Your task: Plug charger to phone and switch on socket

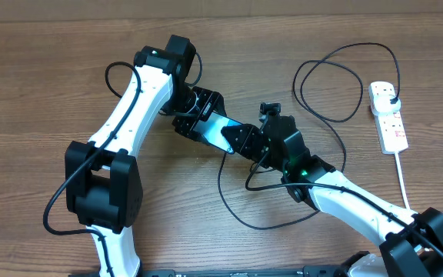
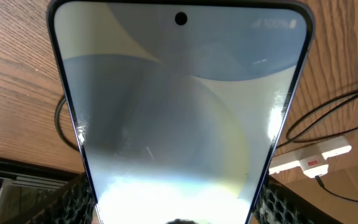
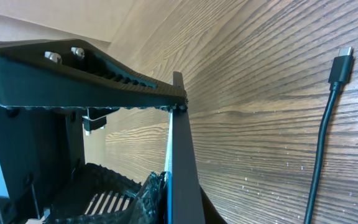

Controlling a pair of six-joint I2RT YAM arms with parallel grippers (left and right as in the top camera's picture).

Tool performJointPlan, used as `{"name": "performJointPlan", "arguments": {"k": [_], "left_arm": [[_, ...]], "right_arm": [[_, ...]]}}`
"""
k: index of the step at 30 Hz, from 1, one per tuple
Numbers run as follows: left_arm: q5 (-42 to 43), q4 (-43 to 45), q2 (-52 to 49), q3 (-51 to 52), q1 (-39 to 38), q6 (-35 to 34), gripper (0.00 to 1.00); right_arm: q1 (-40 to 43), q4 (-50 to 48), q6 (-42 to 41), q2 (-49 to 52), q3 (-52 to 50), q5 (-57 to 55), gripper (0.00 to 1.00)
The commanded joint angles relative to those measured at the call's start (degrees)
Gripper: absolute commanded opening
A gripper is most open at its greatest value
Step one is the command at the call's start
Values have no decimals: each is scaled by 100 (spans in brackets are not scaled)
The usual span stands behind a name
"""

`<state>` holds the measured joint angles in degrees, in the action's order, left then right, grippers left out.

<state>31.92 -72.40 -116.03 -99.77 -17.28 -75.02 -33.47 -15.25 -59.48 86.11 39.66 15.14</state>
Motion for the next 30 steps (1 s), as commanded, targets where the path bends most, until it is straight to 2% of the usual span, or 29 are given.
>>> {"name": "performJointPlan", "arguments": {"k": [1,2,4,10,16,19,20,22,26,30], "left_arm": [[160,22,0,-168,-72,-20,49],[157,35,0,-168,-72,-20,58],[129,37,0,-168,-72,-20,100],[9,131,0,-168,-70,-7,100],[101,273,0,-168,-70,686,100],[317,706,0,-168,-66,1462,100],[634,1189,0,-168,-66,2120,100],[951,1631,0,-168,-66,2559,100],[1508,2264,0,-168,-66,2640,100],[2096,2981,0,-168,-66,2599,94]], "right_arm": [[-33,-153,94,-9,129,52,8],[-33,-197,96,-9,129,55,7],[-15,-278,70,-11,129,52,4],[175,-330,-190,-50,131,76,4],[748,125,-509,-269,133,81,4],[1137,437,-662,-490,133,81,4],[1349,494,-813,-636,136,76,4],[1572,492,-1102,-787,140,55,4],[1904,516,-1257,-960,345,57,4],[2006,586,-1423,-970,785,26,4]]}}
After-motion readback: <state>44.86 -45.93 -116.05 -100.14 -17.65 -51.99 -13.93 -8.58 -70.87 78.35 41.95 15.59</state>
